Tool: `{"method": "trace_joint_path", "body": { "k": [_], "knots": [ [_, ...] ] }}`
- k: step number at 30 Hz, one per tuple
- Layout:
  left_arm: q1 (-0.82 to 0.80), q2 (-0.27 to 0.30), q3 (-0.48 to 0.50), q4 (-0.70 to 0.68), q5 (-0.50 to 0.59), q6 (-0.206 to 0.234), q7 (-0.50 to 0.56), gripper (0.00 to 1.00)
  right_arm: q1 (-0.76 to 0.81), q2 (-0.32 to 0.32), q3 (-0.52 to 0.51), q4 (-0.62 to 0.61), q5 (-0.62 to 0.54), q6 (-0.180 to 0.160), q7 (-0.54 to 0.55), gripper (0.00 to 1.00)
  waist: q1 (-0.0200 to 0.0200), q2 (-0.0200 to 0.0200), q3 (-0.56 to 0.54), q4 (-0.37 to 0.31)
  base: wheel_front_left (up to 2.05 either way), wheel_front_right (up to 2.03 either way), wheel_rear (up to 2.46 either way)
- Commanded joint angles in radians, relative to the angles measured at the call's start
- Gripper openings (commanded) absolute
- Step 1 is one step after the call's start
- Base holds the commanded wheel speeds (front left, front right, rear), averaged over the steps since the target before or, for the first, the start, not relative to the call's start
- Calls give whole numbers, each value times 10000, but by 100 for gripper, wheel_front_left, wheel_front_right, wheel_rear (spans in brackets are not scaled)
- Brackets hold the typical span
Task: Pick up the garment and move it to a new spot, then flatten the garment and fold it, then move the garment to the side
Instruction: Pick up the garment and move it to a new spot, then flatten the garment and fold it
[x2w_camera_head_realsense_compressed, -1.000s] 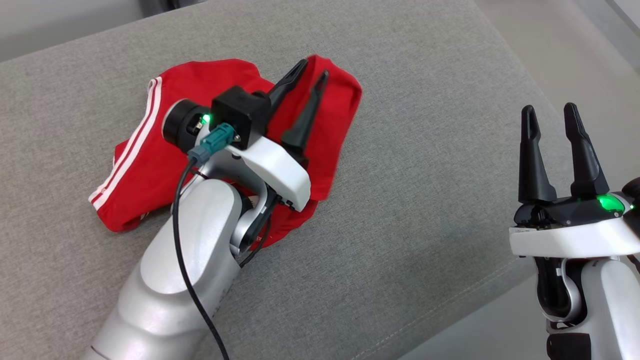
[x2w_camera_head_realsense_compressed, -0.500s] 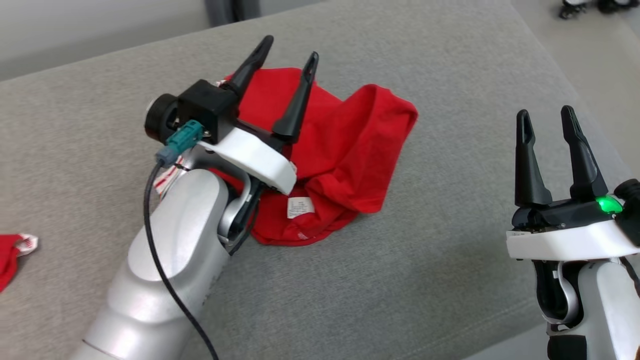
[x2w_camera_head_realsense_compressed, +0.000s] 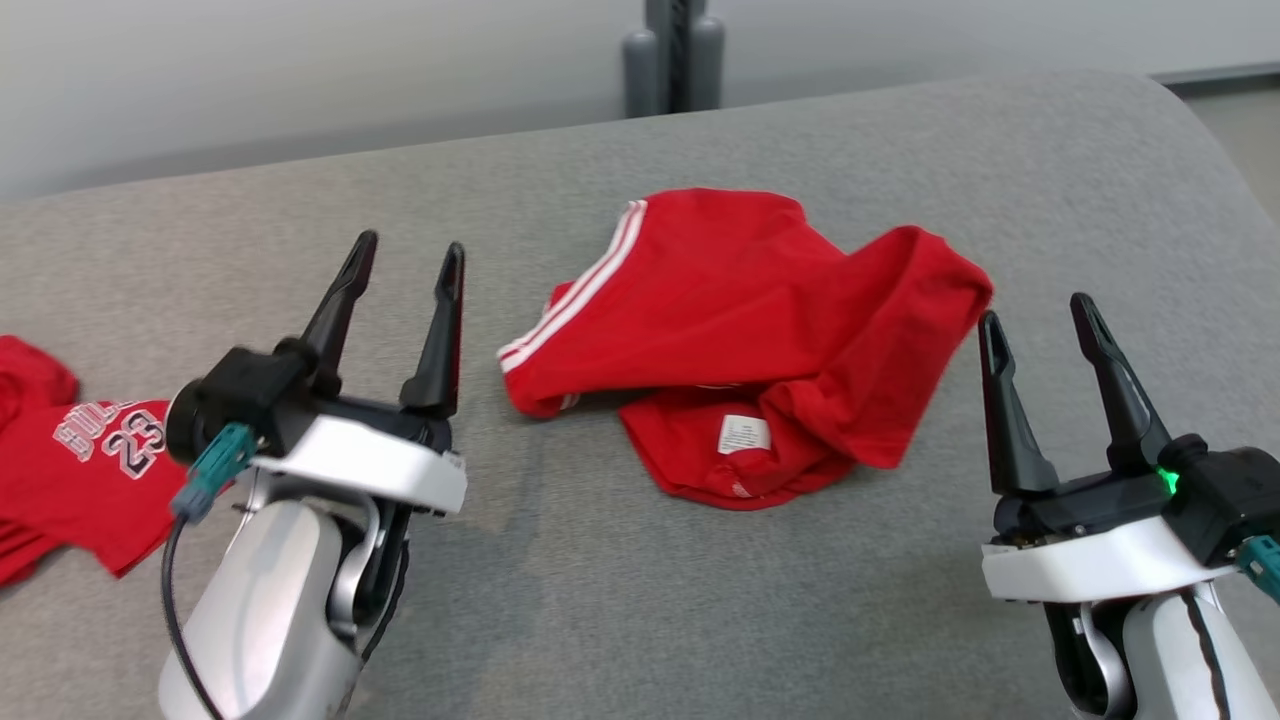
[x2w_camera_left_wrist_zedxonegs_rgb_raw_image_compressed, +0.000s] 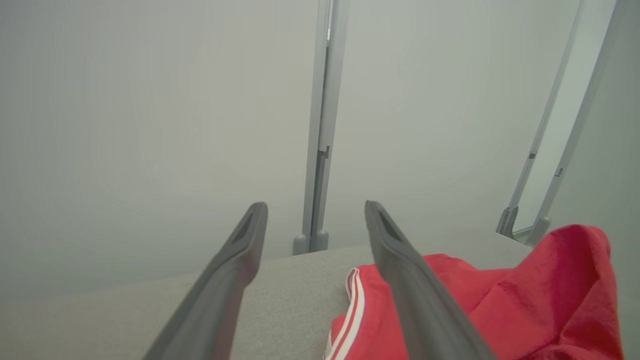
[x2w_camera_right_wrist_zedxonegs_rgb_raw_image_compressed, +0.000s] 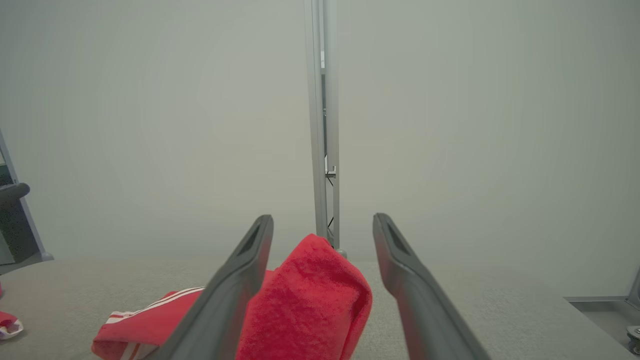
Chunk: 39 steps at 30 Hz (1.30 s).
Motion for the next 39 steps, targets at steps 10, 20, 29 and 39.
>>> {"method": "trace_joint_path", "body": {
  "k": [10, 20, 29, 39],
  "knots": [
    [2826, -818, 1536, -1450, 725, -42, -48, 100, 655, -57, -50, -62, -18, -7, -14, 100, 0, 0, -755, 1014, 0, 0, 0],
    [3659, -1175, 1914, -1613, 1329, -427, -51, 100, 697, -60, 54, 118, -35, -7, -14, 100, 0, 0, -1002, 925, 0, 0, 0],
    [3586, -1183, 1827, -1670, 1175, -284, -50, 100, 611, -57, 142, 203, -23, -7, -14, 100, 0, 0, -986, 858, 0, 0, 0],
    [3480, -1182, 1648, -1521, 1114, -271, -51, 100, 585, -57, 200, 252, 6, -7, -14, 100, 0, 0, -899, 900, 0, 0, 0]
  ]
}}
